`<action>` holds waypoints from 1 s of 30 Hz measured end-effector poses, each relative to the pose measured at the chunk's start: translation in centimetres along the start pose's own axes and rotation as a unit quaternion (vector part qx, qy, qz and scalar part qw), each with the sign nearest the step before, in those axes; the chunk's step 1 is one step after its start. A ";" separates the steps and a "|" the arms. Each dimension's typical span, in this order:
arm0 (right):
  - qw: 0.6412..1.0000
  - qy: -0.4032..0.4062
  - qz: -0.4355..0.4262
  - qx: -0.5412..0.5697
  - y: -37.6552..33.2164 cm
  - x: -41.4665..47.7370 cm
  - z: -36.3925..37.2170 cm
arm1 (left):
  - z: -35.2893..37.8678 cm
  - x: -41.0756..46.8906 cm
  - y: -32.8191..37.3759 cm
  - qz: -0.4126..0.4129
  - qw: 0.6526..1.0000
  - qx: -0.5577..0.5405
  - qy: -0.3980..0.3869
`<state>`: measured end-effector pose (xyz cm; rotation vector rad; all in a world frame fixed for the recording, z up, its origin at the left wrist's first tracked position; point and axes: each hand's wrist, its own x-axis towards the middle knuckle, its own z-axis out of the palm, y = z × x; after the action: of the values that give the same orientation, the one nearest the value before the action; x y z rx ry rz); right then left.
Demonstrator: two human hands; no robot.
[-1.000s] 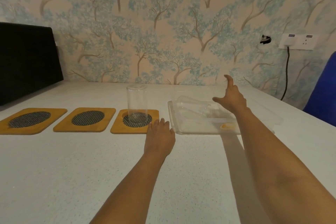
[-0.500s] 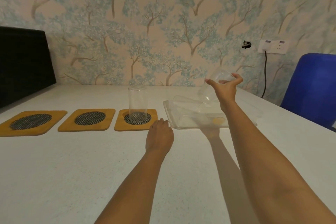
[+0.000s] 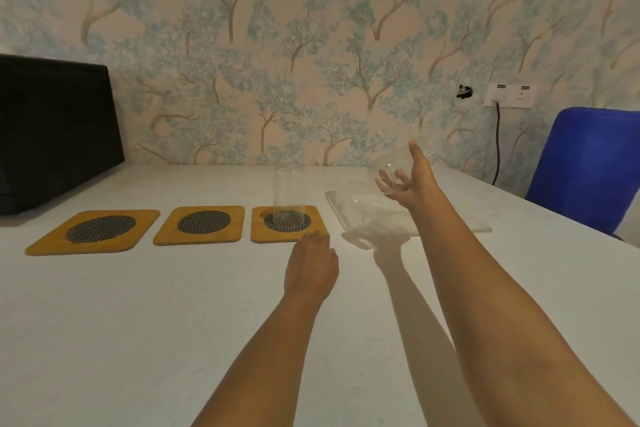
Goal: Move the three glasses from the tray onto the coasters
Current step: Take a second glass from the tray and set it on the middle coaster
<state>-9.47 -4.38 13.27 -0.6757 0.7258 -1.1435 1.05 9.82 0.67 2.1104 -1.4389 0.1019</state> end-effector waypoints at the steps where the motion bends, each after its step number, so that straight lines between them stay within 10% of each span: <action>1: 1.000 -0.014 0.013 -0.015 0.3 -0.4 0.2 | -0.2 -0.2 -0.2 0.002 1.000 -0.002 0.003; 8: 0.974 -0.083 0.014 -0.212 2.2 -3.2 1.7 | -1.6 -1.8 -1.9 0.026 0.999 -0.015 0.036; 21: 0.817 -0.238 0.000 -0.525 2.0 -6.3 2.7 | -6.2 -0.6 -0.5 0.141 0.978 -0.007 0.153; 30: 0.780 -0.284 0.036 -0.557 1.2 -7.1 2.7 | -6.7 1.2 -0.4 0.188 0.963 0.060 0.181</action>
<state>-8.36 2.98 15.06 -1.8770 0.8440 -0.2610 3.59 12.27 6.54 1.7605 -1.6118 0.6999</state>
